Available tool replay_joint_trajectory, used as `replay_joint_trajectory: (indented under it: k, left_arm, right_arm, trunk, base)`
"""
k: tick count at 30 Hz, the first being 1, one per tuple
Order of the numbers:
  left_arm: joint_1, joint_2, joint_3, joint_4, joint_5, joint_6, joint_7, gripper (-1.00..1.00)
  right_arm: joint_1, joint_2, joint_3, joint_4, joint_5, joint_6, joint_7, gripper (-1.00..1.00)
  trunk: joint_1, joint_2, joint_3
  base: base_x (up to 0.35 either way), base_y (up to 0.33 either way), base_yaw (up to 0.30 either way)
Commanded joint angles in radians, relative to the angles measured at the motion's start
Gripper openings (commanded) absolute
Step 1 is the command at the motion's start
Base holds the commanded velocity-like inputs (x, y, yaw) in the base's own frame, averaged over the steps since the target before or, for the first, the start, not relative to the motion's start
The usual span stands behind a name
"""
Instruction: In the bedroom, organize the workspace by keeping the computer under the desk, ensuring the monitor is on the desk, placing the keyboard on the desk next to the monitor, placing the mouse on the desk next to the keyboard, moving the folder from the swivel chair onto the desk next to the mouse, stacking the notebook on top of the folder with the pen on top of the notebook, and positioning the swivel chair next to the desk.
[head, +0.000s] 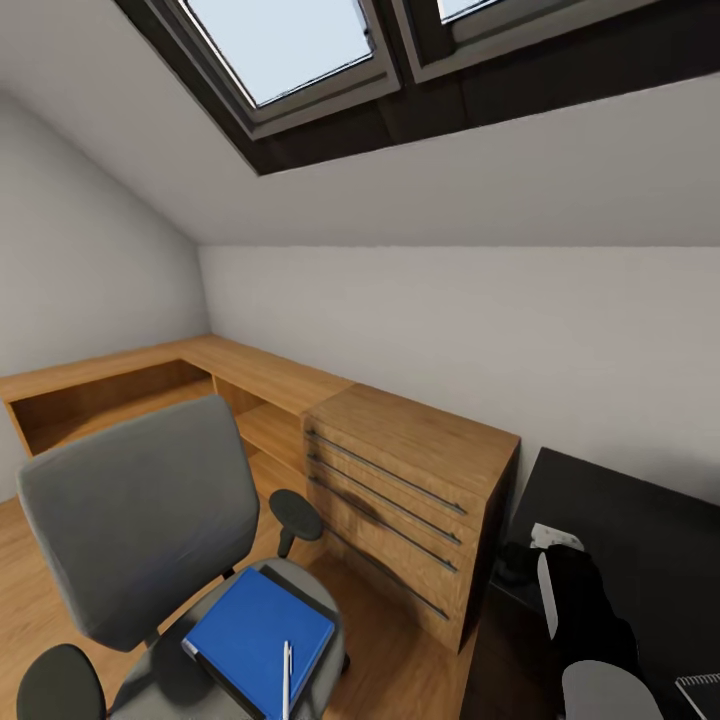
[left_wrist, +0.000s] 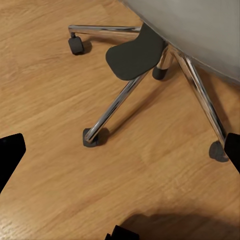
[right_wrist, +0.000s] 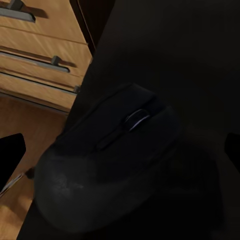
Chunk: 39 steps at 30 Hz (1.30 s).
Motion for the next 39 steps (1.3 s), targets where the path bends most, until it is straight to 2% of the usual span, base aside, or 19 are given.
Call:
replay_joint_trajectory:
  k: [1,8,39]
  left_arm:
    - [-0.001,0.0,0.006,0.001,-0.001,-0.003,-0.004,1.0]
    - [-0.001,0.0,0.007,0.001,-0.001,-0.003,-0.004,1.0]
    - [-0.001,0.0,0.007,0.0,-0.001,-0.003,-0.002,1.0]
  right_arm:
    - [-0.001,0.001,-0.003,-0.001,0.009,0.004,0.007,1.0]
    - [-0.001,0.0,-0.003,0.002,0.009,0.004,0.007,1.0]
    - [-0.001,0.001,-0.001,0.004,0.012,0.004,0.003,1.0]
  trunk:
    - [0.004,-0.008,-0.004]
    - [0.031,-0.057,-0.026]
    - [0.031,-0.057,-0.026]
  base:
    - [0.0,0.0,0.0]
    - [0.0,0.0,0.0]
    - [0.0,0.0,0.0]
